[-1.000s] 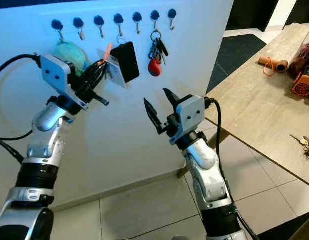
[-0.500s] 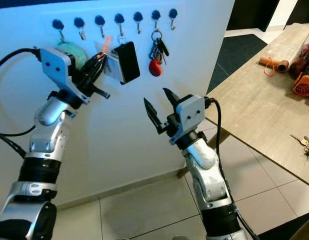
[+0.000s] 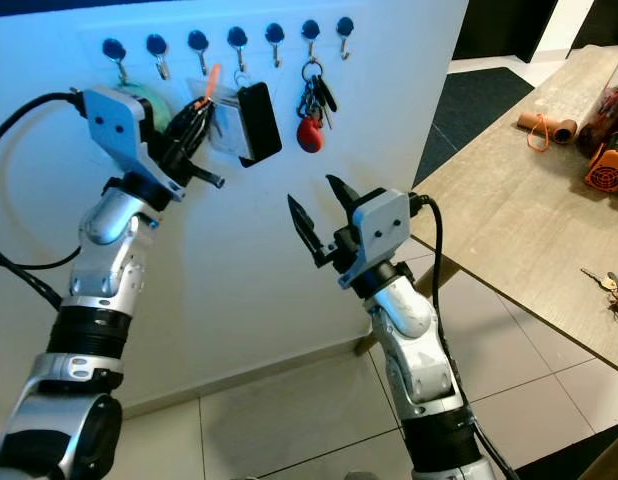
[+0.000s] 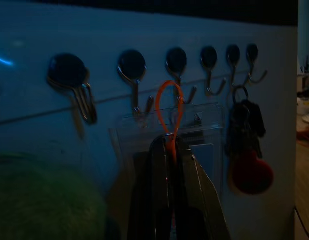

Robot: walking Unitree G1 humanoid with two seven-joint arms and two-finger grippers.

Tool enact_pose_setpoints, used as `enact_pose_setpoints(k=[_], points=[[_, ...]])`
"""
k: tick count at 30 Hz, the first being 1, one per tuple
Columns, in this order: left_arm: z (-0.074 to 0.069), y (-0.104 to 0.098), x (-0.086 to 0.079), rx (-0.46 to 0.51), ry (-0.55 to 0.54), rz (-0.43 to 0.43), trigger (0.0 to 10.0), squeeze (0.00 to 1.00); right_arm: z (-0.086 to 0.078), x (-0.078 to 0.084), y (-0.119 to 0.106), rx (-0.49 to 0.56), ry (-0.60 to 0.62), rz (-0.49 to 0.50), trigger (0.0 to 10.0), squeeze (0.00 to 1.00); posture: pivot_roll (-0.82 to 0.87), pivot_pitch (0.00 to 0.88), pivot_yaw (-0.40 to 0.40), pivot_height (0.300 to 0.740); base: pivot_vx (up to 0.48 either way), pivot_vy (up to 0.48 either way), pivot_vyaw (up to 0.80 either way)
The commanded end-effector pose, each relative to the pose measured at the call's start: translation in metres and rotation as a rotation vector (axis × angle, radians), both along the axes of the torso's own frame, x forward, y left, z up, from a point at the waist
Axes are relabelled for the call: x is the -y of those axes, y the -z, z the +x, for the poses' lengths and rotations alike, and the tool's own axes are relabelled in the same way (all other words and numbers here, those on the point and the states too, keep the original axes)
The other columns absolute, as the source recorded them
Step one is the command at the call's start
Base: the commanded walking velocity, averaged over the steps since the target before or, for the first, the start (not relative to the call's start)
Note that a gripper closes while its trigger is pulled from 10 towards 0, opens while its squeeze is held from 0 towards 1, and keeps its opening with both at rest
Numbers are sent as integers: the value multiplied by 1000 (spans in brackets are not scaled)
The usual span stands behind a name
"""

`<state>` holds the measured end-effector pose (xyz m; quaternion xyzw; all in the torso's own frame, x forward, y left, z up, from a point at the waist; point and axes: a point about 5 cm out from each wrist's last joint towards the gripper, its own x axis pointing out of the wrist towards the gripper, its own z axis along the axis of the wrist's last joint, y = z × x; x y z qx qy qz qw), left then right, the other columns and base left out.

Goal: Hang keys on a hook

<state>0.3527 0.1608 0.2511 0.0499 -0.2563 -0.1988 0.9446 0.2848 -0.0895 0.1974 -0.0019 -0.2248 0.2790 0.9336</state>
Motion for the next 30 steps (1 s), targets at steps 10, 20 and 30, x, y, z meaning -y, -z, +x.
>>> enact_pose_setpoints(k=[10,20,30], points=[[4,3,-3,-16,-39,7,10000,0,-1,-1,-4,9,-8,-3,10000,0,21,71,-18,740,0,0,0],[9,4,-8,-25,-99,-13,10000,0,-1,-1,-3,8,-8,-3,10000,0,21,76,-20,740,0,0,0],[6,-2,-10,27,-87,-42,10000,0,-1,0,-4,9,-7,-3,10000,0,20,76,-21,740,0,0,0]])
